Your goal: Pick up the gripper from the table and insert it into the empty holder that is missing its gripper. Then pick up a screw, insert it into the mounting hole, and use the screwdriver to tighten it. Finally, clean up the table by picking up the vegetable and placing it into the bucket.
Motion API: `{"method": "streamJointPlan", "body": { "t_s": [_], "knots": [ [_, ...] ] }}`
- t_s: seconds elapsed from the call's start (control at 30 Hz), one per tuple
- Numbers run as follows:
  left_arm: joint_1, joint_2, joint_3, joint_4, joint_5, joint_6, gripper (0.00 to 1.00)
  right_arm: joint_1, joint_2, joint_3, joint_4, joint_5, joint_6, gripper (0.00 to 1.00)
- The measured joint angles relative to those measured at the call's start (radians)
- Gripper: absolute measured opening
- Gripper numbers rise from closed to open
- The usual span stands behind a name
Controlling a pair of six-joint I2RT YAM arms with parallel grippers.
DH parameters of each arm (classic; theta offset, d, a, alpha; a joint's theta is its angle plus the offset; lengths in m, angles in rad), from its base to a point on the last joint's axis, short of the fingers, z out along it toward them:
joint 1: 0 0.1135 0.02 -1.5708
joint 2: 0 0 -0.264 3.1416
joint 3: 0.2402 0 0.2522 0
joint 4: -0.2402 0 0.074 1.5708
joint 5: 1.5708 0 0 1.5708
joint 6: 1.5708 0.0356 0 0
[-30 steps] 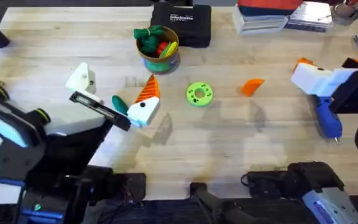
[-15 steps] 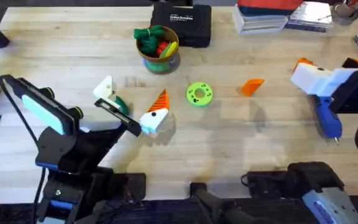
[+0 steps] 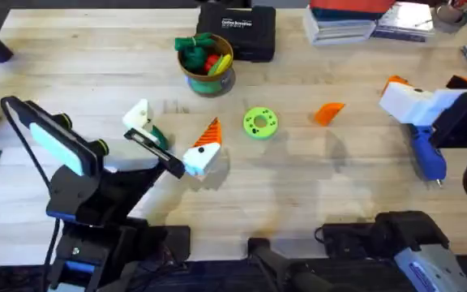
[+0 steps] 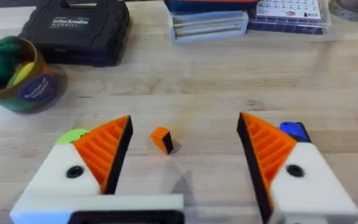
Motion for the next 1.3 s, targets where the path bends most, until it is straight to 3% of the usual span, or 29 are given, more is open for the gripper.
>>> {"method": "streamJointPlan", "body": {
  "t_s": [0.43, 0.53, 0.63, 0.67, 0.9, 1.03, 1.3],
  "knots": [
    [0.000, 0.000, 0.000, 0.000, 0.000, 0.000, 0.985, 0.000, 0.000, 0.000, 0.000, 0.000, 0.000, 0.994],
    [0.000, 0.000, 0.000, 0.000, 0.031, 0.000, 0.985, 0.000, 0.000, 0.000, 0.000, 0.000, 0.000, 0.994],
    [0.000, 0.000, 0.000, 0.000, 0.115, -0.002, 0.985, 0.000, 0.000, 0.000, 0.000, 0.000, 0.000, 0.993],
    [0.000, 0.000, 0.000, -0.001, 0.250, -0.003, 0.985, 0.000, 0.000, 0.000, 0.000, 0.000, 0.000, 0.993],
    [0.000, 0.000, 0.000, -0.015, 0.523, -0.003, 0.985, 0.000, 0.000, 0.000, 0.000, 0.000, 0.000, 0.993],
    [0.000, 0.000, 0.000, -0.016, 0.593, -0.003, 0.985, 0.000, 0.000, 0.000, 0.000, 0.000, 0.000, 0.993],
    [0.000, 0.000, 0.000, -0.017, 0.628, -0.003, 0.985, 0.000, 0.003, 0.000, -0.014, 0.000, 0.003, 0.993]
  ]
}}
